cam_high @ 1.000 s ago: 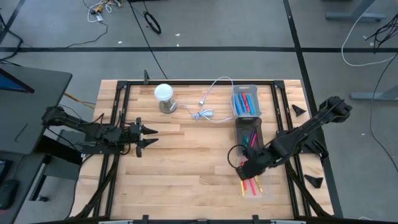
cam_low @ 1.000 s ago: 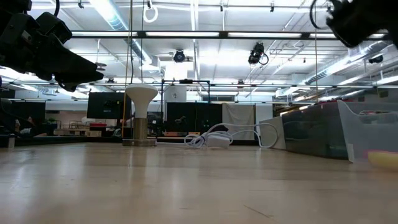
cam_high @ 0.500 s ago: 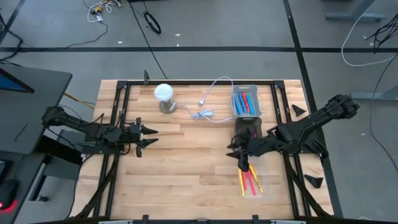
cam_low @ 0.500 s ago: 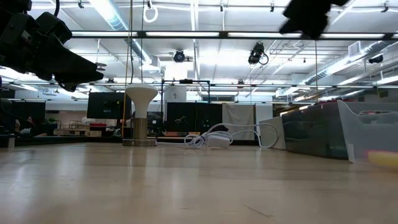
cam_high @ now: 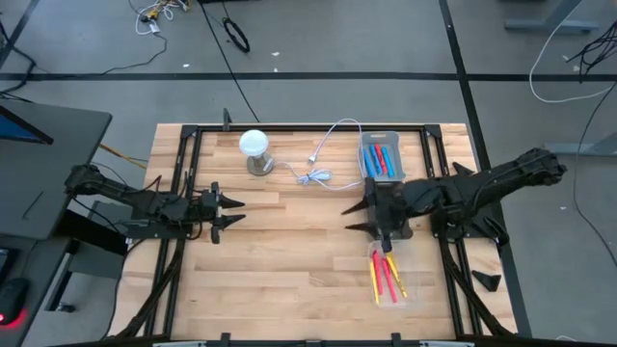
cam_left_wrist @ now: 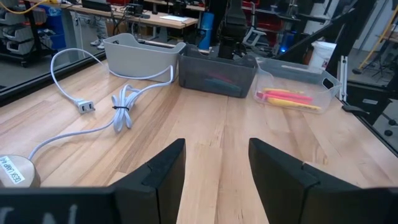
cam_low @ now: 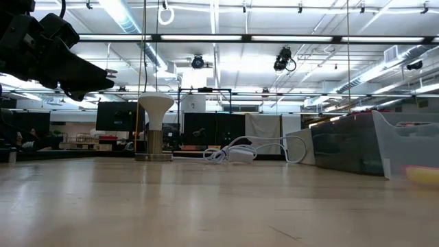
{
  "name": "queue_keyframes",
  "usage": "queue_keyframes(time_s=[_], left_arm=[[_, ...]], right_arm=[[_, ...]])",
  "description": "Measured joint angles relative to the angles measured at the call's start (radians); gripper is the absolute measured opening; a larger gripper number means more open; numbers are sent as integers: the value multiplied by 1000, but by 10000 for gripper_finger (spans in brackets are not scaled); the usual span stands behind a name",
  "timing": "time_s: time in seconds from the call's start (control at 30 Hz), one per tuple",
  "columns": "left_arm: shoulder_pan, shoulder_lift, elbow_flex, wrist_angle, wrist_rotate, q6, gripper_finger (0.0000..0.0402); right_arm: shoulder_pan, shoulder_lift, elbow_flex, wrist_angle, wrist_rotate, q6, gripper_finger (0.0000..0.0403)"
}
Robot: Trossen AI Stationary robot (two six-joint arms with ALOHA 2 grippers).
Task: Pick & Place Markers
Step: Return to Home Position
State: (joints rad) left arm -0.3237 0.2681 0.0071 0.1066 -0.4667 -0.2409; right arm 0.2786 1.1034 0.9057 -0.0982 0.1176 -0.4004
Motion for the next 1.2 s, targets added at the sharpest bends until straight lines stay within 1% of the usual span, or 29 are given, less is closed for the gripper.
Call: queue_keyframes(time_s=[0.1,0.23,0.33,0.4,0.5,0.63,0.73,0.8,0.87,0.93,1.1,1.2], left_arm=[[0,0,0,0,0,0,183],[0,0,0,0,0,0,183],[0,0,0,0,0,0,183],[0,0,0,0,0,0,183],[0,0,0,0,0,0,183],[0,0,0,0,0,0,183],[0,0,0,0,0,0,183],[0,0,0,0,0,0,183],[0,0,0,0,0,0,183],[0,0,0,0,0,0,183],[0,0,0,0,0,0,183],[0,0,0,0,0,0,183]], right_arm=[[-59,-56,-98,188,-3,41,159],[-158,-178,-259,474,-2,71,159],[-238,-278,-379,610,-2,71,159],[-288,-347,-450,661,-2,70,159],[-355,-449,-546,664,-2,100,159],[-427,-559,-664,655,-2,186,159],[-480,-645,-724,622,-3,288,159],[-517,-691,-749,556,-2,361,159],[-553,-723,-761,483,-3,406,159],[-583,-749,-774,435,-2,418,159],[-634,-806,-831,428,-2,424,159],[-645,-838,-870,426,-2,465,159]])
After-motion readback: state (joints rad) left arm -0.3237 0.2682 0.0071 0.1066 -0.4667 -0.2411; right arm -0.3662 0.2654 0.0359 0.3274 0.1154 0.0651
